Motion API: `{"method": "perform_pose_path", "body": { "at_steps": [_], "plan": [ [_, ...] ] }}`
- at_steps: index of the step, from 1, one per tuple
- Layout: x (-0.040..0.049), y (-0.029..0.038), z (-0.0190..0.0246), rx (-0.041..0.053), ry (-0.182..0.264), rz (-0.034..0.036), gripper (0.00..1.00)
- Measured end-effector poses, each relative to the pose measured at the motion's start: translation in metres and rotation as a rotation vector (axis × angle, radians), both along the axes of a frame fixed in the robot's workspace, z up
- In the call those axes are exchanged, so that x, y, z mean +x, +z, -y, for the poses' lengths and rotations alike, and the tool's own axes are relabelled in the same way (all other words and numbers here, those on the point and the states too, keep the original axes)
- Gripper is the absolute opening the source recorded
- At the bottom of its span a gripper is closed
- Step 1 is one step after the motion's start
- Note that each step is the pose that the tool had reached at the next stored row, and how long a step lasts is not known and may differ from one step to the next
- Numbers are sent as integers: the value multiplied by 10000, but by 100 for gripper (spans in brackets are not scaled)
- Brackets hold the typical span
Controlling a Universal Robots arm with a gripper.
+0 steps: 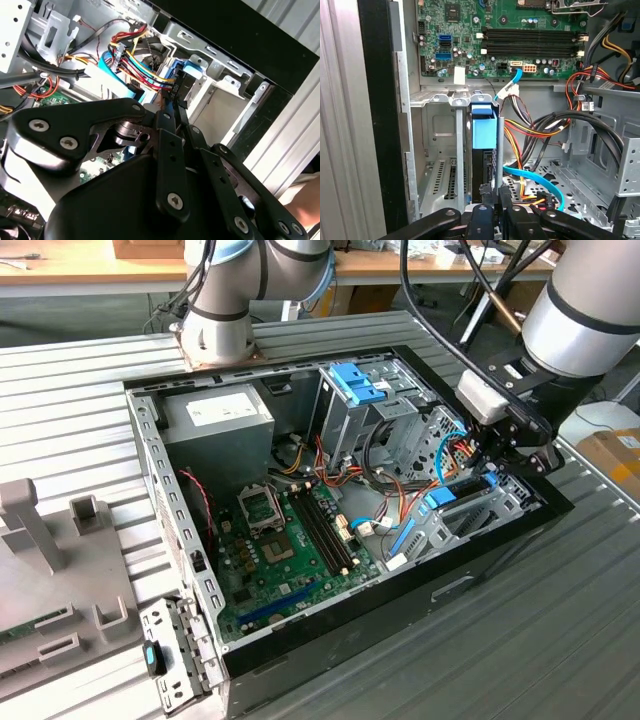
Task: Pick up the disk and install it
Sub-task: 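Insert the first disk wire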
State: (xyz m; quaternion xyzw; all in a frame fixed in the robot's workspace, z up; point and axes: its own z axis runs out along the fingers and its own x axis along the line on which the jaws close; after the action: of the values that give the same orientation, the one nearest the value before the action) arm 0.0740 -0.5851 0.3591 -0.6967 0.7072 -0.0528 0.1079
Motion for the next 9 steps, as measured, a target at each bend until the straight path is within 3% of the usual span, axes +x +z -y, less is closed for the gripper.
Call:
{"method": "perform_pose_path", "body": {
  "at_steps": [3,9],
  "plan": [
    [-9,-9,10,36,-8,236,16],
    [-12,-19,37,34,-36,258,16]
  ]
}}
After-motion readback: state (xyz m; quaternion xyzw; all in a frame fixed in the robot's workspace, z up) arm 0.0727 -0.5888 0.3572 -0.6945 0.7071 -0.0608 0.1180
